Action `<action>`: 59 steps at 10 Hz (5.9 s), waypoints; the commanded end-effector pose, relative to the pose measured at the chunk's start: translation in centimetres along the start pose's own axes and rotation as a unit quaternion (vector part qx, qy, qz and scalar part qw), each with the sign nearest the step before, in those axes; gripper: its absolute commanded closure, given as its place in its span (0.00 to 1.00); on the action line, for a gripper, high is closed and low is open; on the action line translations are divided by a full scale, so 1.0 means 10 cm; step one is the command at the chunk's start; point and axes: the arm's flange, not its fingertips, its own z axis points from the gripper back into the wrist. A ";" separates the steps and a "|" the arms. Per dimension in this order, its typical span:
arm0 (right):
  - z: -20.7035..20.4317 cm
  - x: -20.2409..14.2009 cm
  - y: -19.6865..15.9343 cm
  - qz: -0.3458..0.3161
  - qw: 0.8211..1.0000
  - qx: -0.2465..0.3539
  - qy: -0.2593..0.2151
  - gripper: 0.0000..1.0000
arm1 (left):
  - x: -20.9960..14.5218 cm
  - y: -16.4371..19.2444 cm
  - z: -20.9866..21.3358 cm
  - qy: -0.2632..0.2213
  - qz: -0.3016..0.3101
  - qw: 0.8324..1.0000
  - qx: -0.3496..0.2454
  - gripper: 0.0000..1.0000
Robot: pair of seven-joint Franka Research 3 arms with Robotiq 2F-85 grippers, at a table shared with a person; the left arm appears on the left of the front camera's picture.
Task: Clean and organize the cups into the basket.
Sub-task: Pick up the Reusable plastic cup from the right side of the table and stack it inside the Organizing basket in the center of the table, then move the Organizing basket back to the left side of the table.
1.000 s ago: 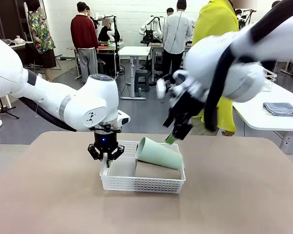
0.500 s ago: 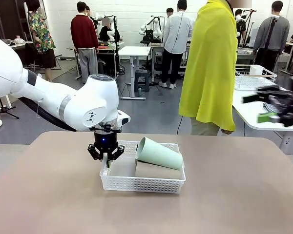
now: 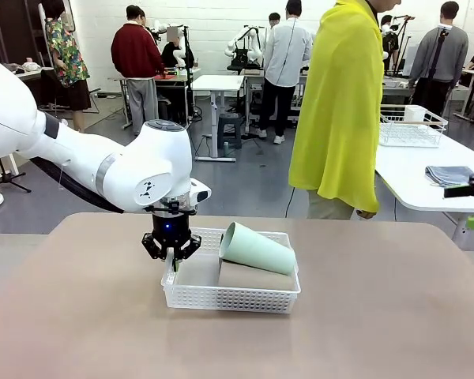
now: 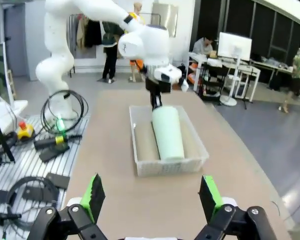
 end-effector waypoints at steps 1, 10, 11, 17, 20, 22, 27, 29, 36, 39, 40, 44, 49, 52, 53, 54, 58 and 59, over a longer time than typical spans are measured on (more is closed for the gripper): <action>-0.06 -0.14 -0.06 0.022 0.998 0.010 0.057 0.00 | 0.00 -0.01 0.01 -0.001 0.000 1.000 0.000 1.00; -0.04 -0.18 -0.04 0.010 0.999 0.010 0.044 0.00 | 0.00 -0.01 0.01 -0.001 0.000 1.000 0.000 1.00; -0.04 -0.18 -0.04 0.010 0.999 0.010 0.044 0.00 | 0.00 -0.01 0.01 -0.001 0.000 1.000 0.000 1.00; -0.04 -0.18 -0.04 0.010 0.999 0.010 0.044 0.00 | 0.00 -0.01 0.01 -0.001 0.000 1.000 0.000 1.00; -0.06 -0.19 -0.06 0.012 0.999 0.007 0.047 0.00 | 0.00 0.00 0.00 0.000 0.000 1.000 0.000 0.94; 0.01 -0.21 -0.02 -0.104 0.992 0.028 0.063 0.00 | 0.09 0.21 0.15 -0.020 0.010 1.000 0.012 0.94; 0.65 -0.40 -0.22 -0.395 0.919 -0.016 0.001 0.00 | 0.17 0.84 0.33 -0.061 -0.034 0.996 0.055 0.94; 0.94 -0.57 -0.25 -0.440 0.894 -0.079 -0.006 0.00 | 0.16 1.02 0.35 -0.066 -0.039 0.995 0.065 0.94; 1.22 -0.85 -0.12 -0.536 0.836 -0.107 0.042 0.00 | 0.14 1.67 0.58 -0.111 0.003 0.990 0.082 0.94; 1.17 -0.90 -0.16 -0.529 0.841 -0.108 0.040 0.00 | 0.11 2.04 0.59 -0.113 0.020 0.990 0.084 0.94; 1.17 -0.90 -0.16 -0.529 0.841 -0.108 0.040 0.00 | 0.11 2.17 0.55 -0.107 0.026 0.990 0.083 0.94; 1.17 -0.90 -0.16 -0.529 0.841 -0.108 0.040 0.00 | 0.13 2.64 0.48 -0.084 0.056 0.992 0.072 0.94; 1.17 -0.90 -0.16 -0.529 0.841 -0.108 0.040 0.00 | 0.13 2.52 0.42 -0.073 0.058 0.992 0.086 0.94; 1.17 -0.90 -0.16 -0.529 0.841 -0.108 0.040 0.00 | 0.23 2.72 0.36 -0.065 0.038 0.994 0.074 0.94; 1.17 -0.90 -0.16 -0.529 0.841 -0.108 0.040 0.00 | 0.32 2.84 0.32 -0.069 0.025 0.995 0.073 0.94; 1.17 -0.90 -0.16 -0.529 0.841 -0.108 0.040 0.00 | 0.44 2.96 0.27 -0.060 0.028 0.995 0.072 0.94; 1.17 -0.90 -0.16 -0.529 0.841 -0.108 0.040 0.00 | 0.76 3.32 0.13 -0.041 0.049 0.997 0.038 0.94; 1.17 -0.90 -0.16 -0.529 0.841 -0.108 0.040 0.00 | 0.79 3.30 0.04 -0.029 0.047 0.998 0.042 0.94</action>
